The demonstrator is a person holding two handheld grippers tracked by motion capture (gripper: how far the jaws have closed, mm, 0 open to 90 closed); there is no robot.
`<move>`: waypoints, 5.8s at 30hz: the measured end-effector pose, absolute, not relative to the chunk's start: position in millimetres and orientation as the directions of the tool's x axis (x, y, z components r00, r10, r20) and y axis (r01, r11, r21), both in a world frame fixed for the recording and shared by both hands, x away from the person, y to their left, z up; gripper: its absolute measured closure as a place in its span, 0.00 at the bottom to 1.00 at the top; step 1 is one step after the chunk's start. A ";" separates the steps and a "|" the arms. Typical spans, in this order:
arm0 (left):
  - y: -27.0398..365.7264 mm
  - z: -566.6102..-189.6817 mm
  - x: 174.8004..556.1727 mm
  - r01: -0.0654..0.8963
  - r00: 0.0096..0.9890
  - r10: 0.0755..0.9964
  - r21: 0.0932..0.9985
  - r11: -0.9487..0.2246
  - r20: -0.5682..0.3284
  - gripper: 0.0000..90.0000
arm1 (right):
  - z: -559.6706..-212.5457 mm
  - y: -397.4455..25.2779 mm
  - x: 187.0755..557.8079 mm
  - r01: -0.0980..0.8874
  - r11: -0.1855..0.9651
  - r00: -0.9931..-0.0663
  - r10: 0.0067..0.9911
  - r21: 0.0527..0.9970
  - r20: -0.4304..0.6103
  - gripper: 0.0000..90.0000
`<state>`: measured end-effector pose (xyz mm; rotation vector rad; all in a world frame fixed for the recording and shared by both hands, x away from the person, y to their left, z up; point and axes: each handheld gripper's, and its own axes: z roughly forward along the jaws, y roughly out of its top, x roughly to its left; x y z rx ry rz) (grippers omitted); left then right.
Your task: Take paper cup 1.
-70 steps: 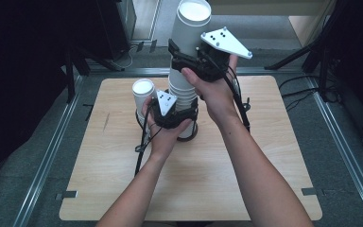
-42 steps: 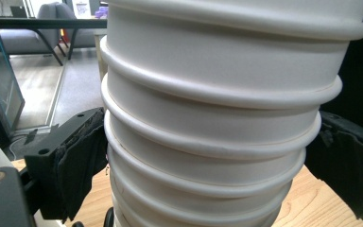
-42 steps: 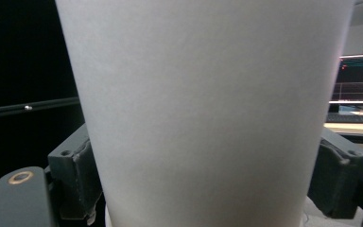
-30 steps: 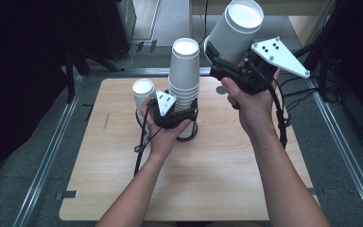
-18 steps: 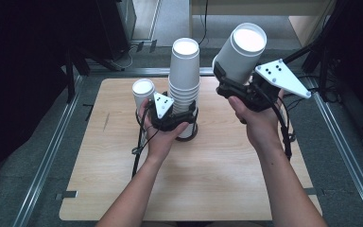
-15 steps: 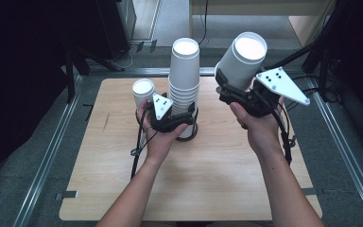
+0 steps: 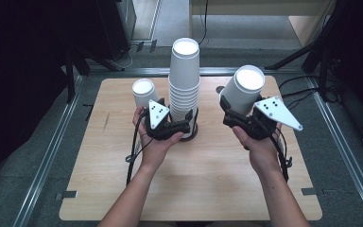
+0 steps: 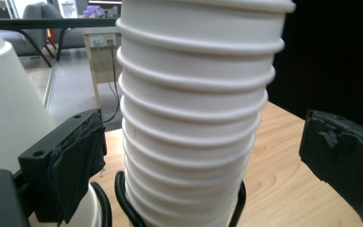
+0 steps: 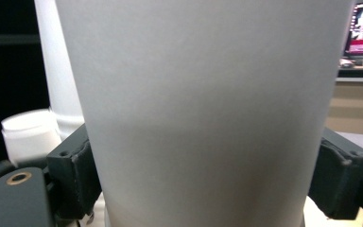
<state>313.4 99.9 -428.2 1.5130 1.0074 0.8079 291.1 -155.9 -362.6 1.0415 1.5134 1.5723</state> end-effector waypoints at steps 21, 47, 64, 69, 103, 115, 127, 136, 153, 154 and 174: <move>116.6 -458.8 273.2 0.211 0.421 0.906 0.976 -0.045 -0.050 0.02 | -431.2 -170.1 271.0 0.111 -0.026 -0.405 0.912 0.993 0.069 0.15; 124.0 -491.7 247.2 0.301 0.489 0.867 0.951 -0.063 -0.098 0.02 | -481.4 -158.6 256.8 0.119 0.201 -0.432 0.892 0.972 -0.132 0.15; 118.5 -480.8 238.1 0.295 0.561 0.820 0.953 -0.067 -0.117 0.02 | -500.9 -127.8 246.5 -0.049 0.520 -0.400 0.772 0.852 -0.494 0.15; 114.7 -478.1 236.5 0.294 0.590 0.797 0.954 -0.065 -0.127 0.02 | -504.9 -122.9 246.2 -0.087 0.587 -0.362 0.734 0.805 -0.574 0.15; 91.9 -474.5 223.3 0.265 0.747 0.657 0.951 -0.157 -0.100 0.14 | -521.4 -103.7 234.1 -0.248 0.726 -0.377 0.537 0.641 -0.754 0.15; 91.4 -473.0 223.5 0.273 0.754 0.650 0.947 -0.170 -0.100 0.16 | -524.0 -99.3 230.2 -0.282 0.721 -0.407 0.507 0.633 -0.760 0.15; 91.3 -472.0 225.0 0.312 0.752 0.644 0.936 -0.161 -0.140 0.17 | -523.6 -98.9 228.4 -0.305 0.720 -0.406 0.494 0.624 -0.769 0.15; 94.6 -472.0 227.3 0.331 0.757 0.632 0.931 -0.152 -0.166 0.24 | -524.1 -99.3 228.1 -0.313 0.733 -0.384 0.484 0.604 -0.786 0.15; 99.1 -470.3 225.7 0.317 0.749 0.643 0.938 -0.137 -0.160 0.28 | -523.1 -96.4 224.6 -0.280 0.733 -0.352 0.522 0.620 -0.777 0.00; 101.0 -470.3 226.4 0.321 0.747 0.643 0.939 -0.121 -0.172 0.28 | -521.5 -97.3 225.0 -0.280 0.732 -0.343 0.528 0.621 -0.777 0.00; 115.0 -476.6 233.9 0.296 0.678 0.717 0.953 -0.065 -0.162 0.28 | -503.6 -109.9 209.8 -0.245 0.641 -0.428 0.602 0.727 -0.674 0.00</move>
